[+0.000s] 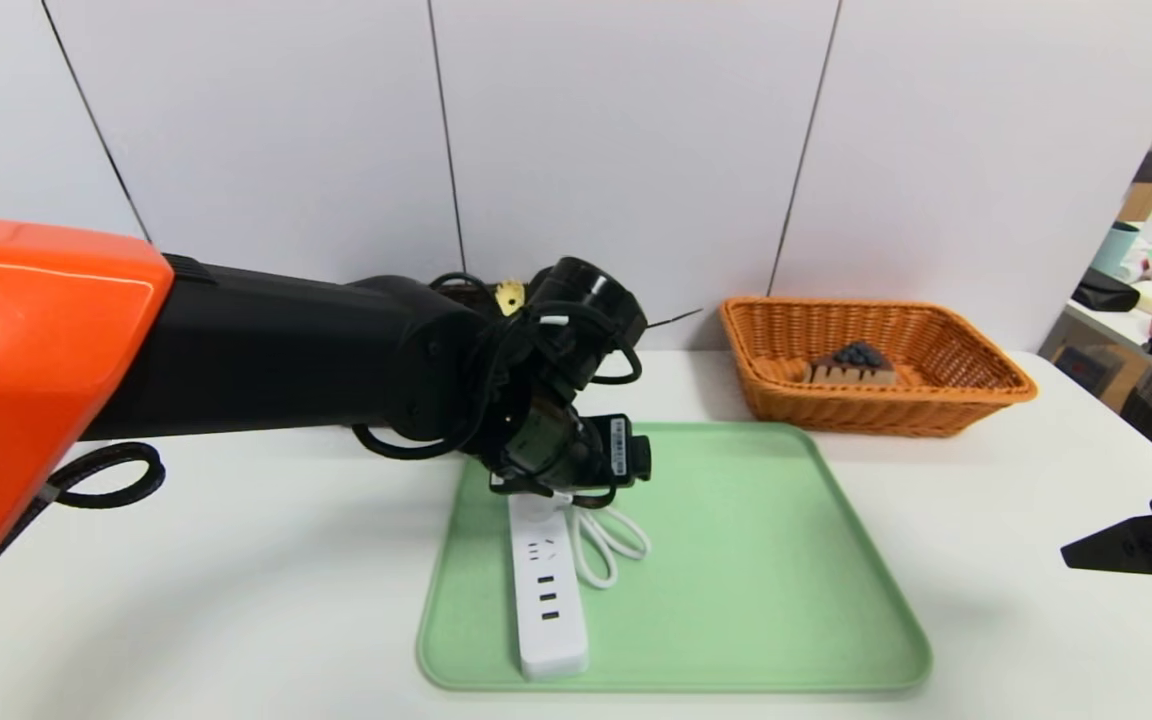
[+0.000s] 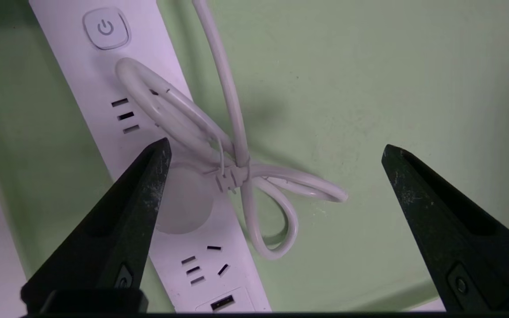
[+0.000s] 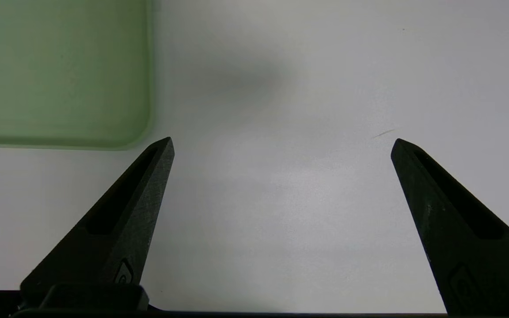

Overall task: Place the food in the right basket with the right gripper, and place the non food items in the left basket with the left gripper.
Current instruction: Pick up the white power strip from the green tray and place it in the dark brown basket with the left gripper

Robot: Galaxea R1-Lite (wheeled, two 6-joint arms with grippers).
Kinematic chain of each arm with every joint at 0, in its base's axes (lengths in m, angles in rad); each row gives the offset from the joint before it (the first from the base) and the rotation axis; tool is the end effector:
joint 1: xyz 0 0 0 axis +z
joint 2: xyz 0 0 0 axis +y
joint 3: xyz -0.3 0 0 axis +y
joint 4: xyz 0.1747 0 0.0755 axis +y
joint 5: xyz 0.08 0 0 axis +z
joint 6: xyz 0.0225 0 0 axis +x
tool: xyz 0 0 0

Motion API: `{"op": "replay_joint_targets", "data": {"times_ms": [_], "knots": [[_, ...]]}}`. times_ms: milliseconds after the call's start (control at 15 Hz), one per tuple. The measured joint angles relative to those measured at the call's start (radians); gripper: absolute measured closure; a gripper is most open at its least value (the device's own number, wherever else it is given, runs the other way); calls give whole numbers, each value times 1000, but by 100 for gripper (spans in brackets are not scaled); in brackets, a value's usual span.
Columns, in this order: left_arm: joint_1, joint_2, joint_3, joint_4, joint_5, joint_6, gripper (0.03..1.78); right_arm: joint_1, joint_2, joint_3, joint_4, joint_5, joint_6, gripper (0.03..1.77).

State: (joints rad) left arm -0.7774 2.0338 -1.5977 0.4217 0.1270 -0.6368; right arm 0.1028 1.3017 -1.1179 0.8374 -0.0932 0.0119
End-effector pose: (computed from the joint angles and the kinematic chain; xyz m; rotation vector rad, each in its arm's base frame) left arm 0.2808 -0.2723 0.1857 -0.2029 0.9315 -0.3316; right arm 0.1587 0.0143 0.2442 -0.0891 1.0162 0.0027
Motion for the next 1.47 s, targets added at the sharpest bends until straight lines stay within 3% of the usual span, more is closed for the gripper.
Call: {"op": "replay_joint_targets", "data": {"times_ms": [400,1067,1467], "knots": [[0,19,-2,-79,-4,-43,12,0,5,0,0,0,-3,10],[8,16,-22,-89,-5,-163,12,0,13,14,0,1,-3,10],[11,31,-6,-105,-69,-233,12,0,10,11,0,1,-5,10]]}}
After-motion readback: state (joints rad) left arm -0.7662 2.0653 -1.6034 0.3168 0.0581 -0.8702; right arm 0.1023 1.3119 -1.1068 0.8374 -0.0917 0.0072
